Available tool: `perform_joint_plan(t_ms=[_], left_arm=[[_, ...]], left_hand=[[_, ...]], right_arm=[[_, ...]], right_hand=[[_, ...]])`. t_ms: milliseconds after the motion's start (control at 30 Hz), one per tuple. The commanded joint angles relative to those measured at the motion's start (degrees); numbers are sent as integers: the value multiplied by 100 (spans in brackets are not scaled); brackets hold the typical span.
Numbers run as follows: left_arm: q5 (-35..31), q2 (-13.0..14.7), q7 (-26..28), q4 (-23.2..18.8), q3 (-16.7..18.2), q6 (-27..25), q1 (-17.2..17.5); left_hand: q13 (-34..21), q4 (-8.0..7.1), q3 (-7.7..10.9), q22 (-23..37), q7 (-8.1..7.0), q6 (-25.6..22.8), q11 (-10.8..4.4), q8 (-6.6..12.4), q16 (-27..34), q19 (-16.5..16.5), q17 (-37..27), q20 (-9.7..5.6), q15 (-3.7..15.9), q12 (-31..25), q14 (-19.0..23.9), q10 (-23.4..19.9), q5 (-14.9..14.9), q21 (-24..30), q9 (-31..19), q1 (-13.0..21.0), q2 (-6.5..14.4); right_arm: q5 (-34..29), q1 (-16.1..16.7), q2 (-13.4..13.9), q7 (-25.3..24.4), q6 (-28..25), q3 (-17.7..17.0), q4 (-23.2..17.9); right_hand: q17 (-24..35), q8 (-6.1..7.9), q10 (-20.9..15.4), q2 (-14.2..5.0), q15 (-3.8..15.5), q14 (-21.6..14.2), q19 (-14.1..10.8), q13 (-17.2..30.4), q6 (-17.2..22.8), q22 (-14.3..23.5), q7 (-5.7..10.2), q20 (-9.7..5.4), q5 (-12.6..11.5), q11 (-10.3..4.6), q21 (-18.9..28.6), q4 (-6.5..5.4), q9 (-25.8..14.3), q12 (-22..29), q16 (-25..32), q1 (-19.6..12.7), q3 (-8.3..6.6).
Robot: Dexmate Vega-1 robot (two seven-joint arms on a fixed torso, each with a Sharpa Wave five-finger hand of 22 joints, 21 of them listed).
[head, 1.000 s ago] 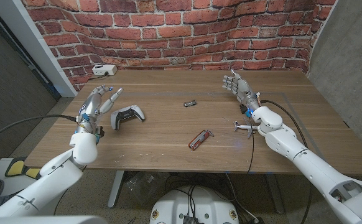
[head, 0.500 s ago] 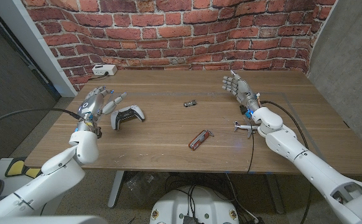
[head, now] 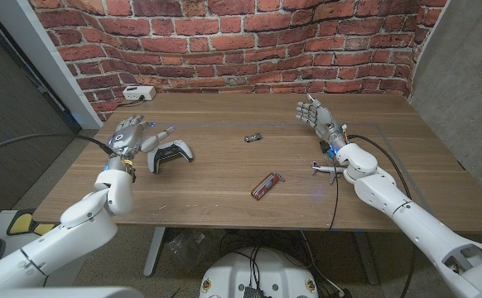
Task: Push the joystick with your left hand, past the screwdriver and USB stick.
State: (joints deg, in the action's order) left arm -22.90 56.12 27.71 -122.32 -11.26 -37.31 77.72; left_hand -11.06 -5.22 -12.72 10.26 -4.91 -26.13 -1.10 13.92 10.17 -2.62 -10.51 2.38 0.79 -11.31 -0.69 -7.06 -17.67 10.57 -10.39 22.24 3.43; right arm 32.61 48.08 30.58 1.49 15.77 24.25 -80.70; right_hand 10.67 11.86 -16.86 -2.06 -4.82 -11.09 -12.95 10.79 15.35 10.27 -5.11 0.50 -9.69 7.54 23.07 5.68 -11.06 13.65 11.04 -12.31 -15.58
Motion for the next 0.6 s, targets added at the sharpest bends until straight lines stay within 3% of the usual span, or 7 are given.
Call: perform_joint_plan(t_ms=[33, 167, 600], left_arm=[[-135, 366, -395, -242, -293, -562, -229], [-137, 451, -483, -297, -358, -726, -285], [-304, 802, -1004, -471, -930, -1458, -782]], left_hand=[[-8, -20, -76, 33, -112, -140, -82, -23, -24, -207, -14, 21, 5, 23, -180, 104, -25, -23, -11, -4, 28], [-9, -43, -117, 38, -181, -357, -102, 8, -10, -470, -16, 43, -1, 11, -293, 157, -33, -47, -9, -25, 38], [-9, -68, -170, 45, -217, -510, -138, 2, -16, -635, -19, 59, -17, 28, -471, 313, -42, -18, -8, -50, 45]], right_arm=[[25, 74, 35, -4, 6, -28, -73], [22, 72, 23, 24, 43, -20, -43], [65, 107, 45, 34, -1, -31, -74]], right_hand=[[7, -9, -45, -62, -14, -39, -54, 16, 35, 9, 22, -7, -39, 17, -33, 32, -16, -21, 0, 9, -31], [7, -11, -46, -63, -16, -38, -51, 16, 33, 9, 28, -4, -39, 14, -38, 32, -16, -21, 0, 11, -30], [9, -11, -54, -69, -12, -34, -52, 17, 41, 10, 31, 0, -39, 10, -58, 28, -16, -22, -2, 21, -28]])
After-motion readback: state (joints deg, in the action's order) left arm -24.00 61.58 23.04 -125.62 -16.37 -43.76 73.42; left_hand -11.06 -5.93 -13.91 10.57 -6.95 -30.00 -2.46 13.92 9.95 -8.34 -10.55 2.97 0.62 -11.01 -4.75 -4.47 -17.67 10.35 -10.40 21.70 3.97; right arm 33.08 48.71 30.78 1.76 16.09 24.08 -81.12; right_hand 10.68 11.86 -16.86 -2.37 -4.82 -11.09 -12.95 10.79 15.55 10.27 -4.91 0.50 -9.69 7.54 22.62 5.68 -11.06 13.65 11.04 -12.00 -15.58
